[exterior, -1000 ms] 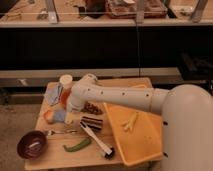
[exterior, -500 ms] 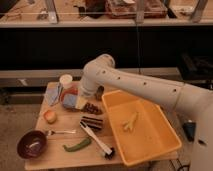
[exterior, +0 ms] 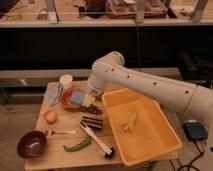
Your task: Wipe tray with sponge
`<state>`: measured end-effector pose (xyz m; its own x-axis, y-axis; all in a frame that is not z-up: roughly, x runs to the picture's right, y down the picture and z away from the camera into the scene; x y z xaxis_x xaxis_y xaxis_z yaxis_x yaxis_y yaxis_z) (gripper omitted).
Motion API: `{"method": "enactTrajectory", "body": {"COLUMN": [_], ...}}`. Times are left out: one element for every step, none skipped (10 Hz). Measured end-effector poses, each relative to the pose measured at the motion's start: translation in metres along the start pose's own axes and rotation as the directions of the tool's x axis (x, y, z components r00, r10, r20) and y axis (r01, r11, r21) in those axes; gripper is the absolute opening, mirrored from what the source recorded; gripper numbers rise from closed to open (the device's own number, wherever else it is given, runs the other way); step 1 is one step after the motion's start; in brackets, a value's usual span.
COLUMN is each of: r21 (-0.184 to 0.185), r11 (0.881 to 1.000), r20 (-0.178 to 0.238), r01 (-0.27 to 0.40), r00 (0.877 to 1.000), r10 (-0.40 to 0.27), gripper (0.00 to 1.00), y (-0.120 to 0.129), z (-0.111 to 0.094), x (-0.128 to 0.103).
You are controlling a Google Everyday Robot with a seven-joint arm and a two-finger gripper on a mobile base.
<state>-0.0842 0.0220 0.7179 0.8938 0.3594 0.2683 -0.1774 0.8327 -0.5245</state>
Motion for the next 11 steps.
{"method": "enactTrajectory", "body": {"r21": [0.0, -0.002, -0.002, -0.002, 0.006, 0.013, 0.027, 0.042, 0.06, 0.074, 0.097], "r11": [1.0, 1.0, 1.0, 1.0, 1.0, 0.999, 0.997, 0.992, 0.985, 0.977, 0.963], "r20": [0.0, 0.001, 0.001, -0.001, -0.016, -0.029, -0.047, -0.066, -0.089, -0.107, -0.13], "r01": [0.001, 0.003, 0.003, 0.002, -0.017, -0.039, -0.078, -0.121, -0.164, -0.198, -0.251], "r00": [1.0, 1.0, 1.0, 1.0, 1.0, 0.999, 0.996, 0.99, 0.982, 0.973, 0.956], "r10": [-0.001, -0.003, -0.003, -0.002, 0.017, 0.039, 0.079, 0.123, 0.169, 0.205, 0.263], "gripper": [0.0, 0.0, 0.0, 0.0, 0.0, 0.0, 0.0, 0.0, 0.0, 0.0, 0.0], "y": [0.0, 0.001, 0.001, 0.0, -0.003, -0.007, -0.014, -0.02, -0.026, -0.03, -0.034], "z": [0.0, 0.001, 0.001, 0.001, 0.0, -0.003, -0.009, -0.018, -0.029, -0.038, -0.051], "x": [0.0, -0.002, -0.002, -0.001, 0.004, 0.01, 0.025, 0.043, 0.066, 0.084, 0.111]}}
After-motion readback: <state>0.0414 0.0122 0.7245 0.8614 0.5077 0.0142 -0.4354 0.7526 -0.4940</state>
